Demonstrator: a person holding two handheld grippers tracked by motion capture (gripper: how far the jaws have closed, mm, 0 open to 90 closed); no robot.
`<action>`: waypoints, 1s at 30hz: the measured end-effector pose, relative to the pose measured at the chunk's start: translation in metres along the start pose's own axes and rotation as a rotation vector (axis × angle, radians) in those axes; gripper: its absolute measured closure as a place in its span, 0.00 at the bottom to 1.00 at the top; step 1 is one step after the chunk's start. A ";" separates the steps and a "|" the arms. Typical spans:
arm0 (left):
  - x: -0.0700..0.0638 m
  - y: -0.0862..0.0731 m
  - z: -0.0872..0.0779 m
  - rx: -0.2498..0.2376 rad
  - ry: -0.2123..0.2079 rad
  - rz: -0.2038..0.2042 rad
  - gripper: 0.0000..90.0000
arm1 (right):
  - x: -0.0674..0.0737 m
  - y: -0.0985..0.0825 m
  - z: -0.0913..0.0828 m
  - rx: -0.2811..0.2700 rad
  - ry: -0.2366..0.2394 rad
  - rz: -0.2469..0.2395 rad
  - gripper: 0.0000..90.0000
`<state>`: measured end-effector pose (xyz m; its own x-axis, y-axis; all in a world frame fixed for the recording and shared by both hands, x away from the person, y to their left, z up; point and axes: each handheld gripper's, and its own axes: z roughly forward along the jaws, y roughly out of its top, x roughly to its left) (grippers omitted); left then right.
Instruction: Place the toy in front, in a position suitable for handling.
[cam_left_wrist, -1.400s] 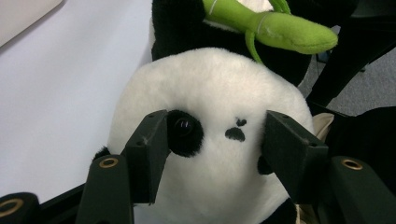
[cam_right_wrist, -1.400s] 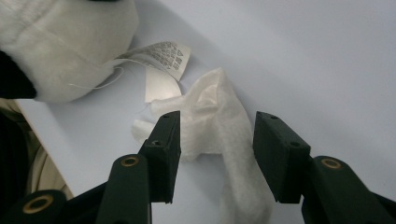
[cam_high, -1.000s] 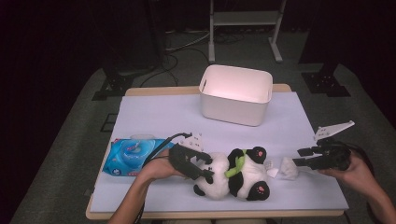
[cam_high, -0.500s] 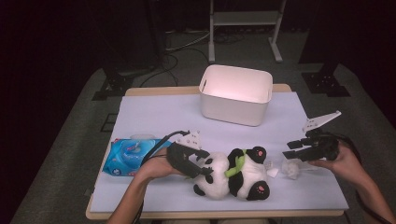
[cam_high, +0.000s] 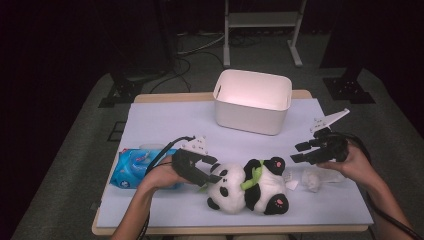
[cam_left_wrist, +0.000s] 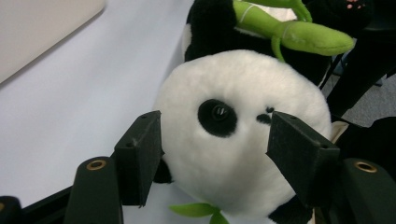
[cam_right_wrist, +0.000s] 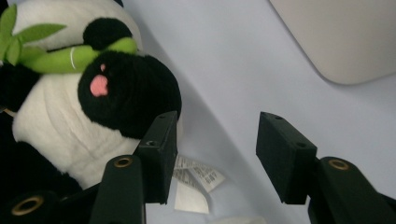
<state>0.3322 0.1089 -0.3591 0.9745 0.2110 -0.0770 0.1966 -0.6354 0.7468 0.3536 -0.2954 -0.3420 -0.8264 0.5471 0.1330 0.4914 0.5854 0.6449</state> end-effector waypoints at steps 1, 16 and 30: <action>0.002 -0.001 0.000 0.002 0.004 -0.005 0.37 | 0.000 0.003 0.001 -0.001 0.000 -0.002 0.52; 0.013 -0.011 -0.011 -0.011 0.032 -0.035 0.30 | -0.001 0.038 0.009 0.015 0.023 -0.037 0.49; 0.013 -0.018 -0.018 -0.021 0.061 -0.048 0.22 | 0.004 0.069 0.014 0.041 0.042 -0.087 0.48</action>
<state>0.3392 0.1367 -0.3612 0.9553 0.2863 -0.0735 0.2403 -0.6074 0.7572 0.3882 -0.2441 -0.3078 -0.8769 0.4681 0.1095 0.4271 0.6541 0.6242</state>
